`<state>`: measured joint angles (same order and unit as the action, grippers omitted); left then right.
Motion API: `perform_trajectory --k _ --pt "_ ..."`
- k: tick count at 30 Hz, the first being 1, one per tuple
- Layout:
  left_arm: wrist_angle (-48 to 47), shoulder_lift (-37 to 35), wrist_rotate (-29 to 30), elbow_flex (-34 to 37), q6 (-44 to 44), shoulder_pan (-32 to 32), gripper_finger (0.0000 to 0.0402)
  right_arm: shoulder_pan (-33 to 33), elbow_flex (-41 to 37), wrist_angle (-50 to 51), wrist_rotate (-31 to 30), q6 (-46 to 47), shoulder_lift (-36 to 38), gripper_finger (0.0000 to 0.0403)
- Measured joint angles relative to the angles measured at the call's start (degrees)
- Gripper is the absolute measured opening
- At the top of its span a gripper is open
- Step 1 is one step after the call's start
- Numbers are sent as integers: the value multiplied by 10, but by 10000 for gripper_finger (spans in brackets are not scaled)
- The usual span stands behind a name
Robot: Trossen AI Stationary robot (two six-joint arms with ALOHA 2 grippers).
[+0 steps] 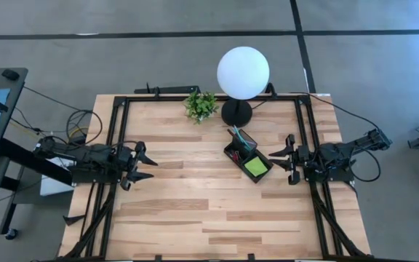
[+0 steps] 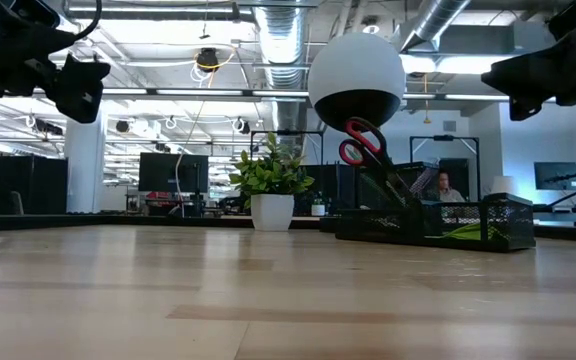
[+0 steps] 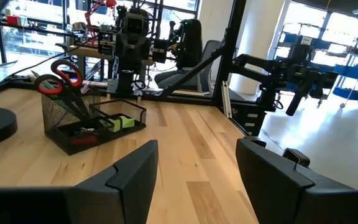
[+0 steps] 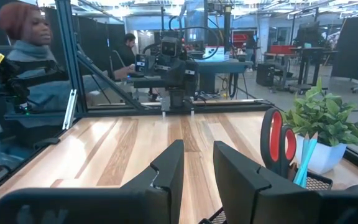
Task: Pick and place office supplies into organizer
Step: Return to Home Position
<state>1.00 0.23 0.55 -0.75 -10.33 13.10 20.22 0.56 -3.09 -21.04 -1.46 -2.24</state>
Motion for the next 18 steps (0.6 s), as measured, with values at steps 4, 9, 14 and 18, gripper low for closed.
perform_trajectory --k 4,9,14,18 --pt "0 0 1 0 2 0 213 0 0 0 0 0 0 81" --pt "0 0 2 0 1 0 213 0 0 0 0 0 0 81" --pt "0 0 2 0 0 0 213 0 0 0 0 0 0 81" --pt "0 0 2 0 2 0 213 0 0 0 0 0 0 81"
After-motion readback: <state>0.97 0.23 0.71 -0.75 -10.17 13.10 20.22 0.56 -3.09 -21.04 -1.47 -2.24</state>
